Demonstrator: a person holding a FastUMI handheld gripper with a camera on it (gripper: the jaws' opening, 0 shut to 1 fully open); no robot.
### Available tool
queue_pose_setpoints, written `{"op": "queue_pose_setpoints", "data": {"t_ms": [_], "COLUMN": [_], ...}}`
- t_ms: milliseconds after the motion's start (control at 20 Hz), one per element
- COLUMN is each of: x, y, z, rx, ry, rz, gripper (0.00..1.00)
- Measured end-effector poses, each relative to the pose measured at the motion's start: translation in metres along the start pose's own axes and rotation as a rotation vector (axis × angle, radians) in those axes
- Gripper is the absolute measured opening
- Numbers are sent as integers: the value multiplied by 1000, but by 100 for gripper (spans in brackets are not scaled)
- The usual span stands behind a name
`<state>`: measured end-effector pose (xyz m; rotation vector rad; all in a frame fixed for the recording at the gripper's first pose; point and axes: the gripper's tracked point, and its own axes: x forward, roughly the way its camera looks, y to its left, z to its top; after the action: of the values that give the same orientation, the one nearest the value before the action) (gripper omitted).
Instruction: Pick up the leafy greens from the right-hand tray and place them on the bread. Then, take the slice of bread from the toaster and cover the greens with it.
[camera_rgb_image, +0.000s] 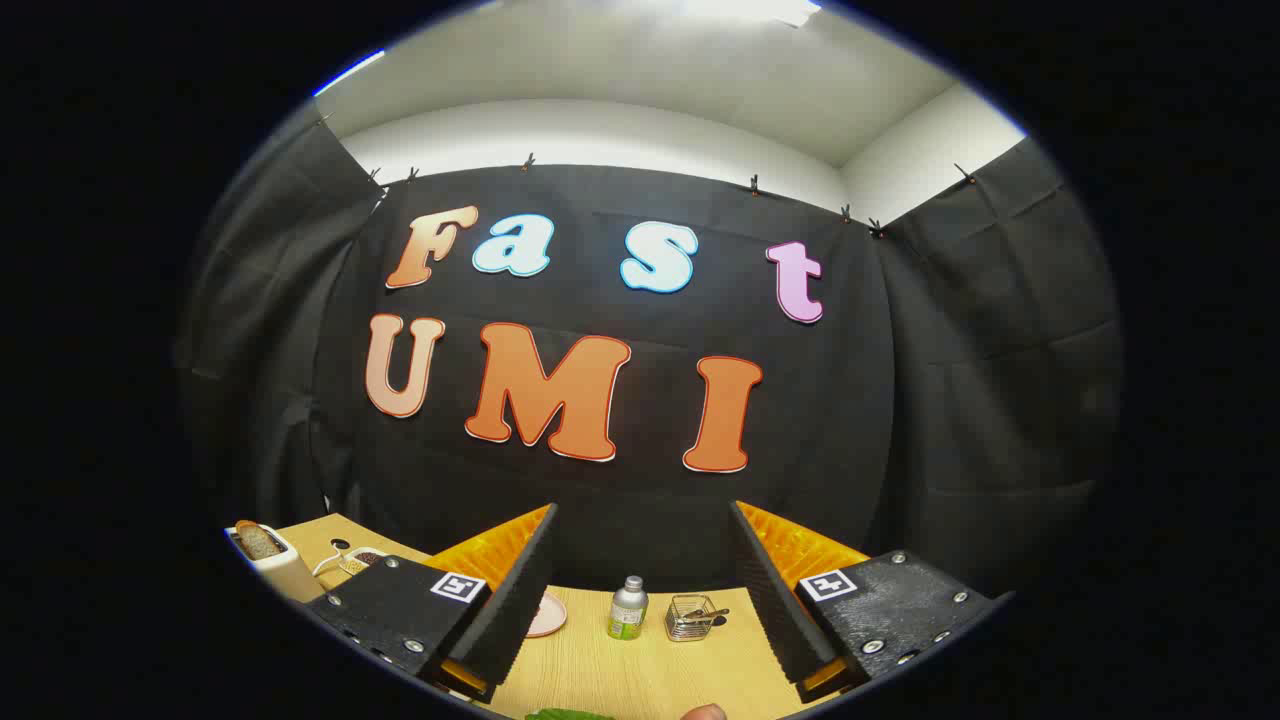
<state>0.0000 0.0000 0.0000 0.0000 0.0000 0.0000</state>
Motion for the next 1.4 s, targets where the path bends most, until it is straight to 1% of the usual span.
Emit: {"op": "queue_pose_setpoints", "data": {"t_ms": [250,450,650,850,950,1200,1400], "x": [-4,-1,1,-4,-6,-11,-25], "y": [1,9,12,18,21,39,43], "z": [-1,13,20,-9,-30,-87,-137], "rx": [1,37,4,-6,-17,-15,5], "ry": [11,-12,-40,26,72,234,377], "rz": [5,27,28,51,66,133,173], "gripper": [98,98,98,98,98,97,97]}}
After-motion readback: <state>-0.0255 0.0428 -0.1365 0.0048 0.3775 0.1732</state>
